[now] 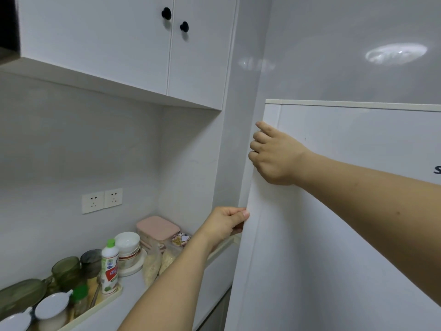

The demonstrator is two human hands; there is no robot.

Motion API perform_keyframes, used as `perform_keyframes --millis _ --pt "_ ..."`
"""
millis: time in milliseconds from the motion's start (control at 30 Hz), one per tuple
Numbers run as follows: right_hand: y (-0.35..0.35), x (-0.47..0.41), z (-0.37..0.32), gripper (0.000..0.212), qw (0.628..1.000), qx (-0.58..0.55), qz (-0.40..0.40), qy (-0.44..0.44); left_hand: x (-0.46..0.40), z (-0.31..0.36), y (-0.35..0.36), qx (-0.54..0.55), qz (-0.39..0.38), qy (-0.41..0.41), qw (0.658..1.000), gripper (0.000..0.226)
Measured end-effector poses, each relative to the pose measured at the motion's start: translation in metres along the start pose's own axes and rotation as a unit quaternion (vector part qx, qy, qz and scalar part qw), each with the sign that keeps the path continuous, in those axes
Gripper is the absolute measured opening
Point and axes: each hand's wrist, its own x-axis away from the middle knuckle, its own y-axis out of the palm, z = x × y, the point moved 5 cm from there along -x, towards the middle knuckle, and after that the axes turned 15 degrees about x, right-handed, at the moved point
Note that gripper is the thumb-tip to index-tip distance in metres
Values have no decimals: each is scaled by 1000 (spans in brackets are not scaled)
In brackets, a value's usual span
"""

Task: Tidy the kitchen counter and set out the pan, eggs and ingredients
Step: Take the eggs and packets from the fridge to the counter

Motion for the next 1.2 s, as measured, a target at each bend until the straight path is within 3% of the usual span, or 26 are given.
perform_keyframes --millis 400,667,1200 --pt "-78 7 0 22 996 -37 78 25 100 18 2 1 79 37 996 23" --pt "-181 22 12 42 989 -63 126 44 220 43 31 -31 135 79 987 16" --pt "-345 80 41 36 990 -88 97 55 380 51 82 -189 136 129 964 21"
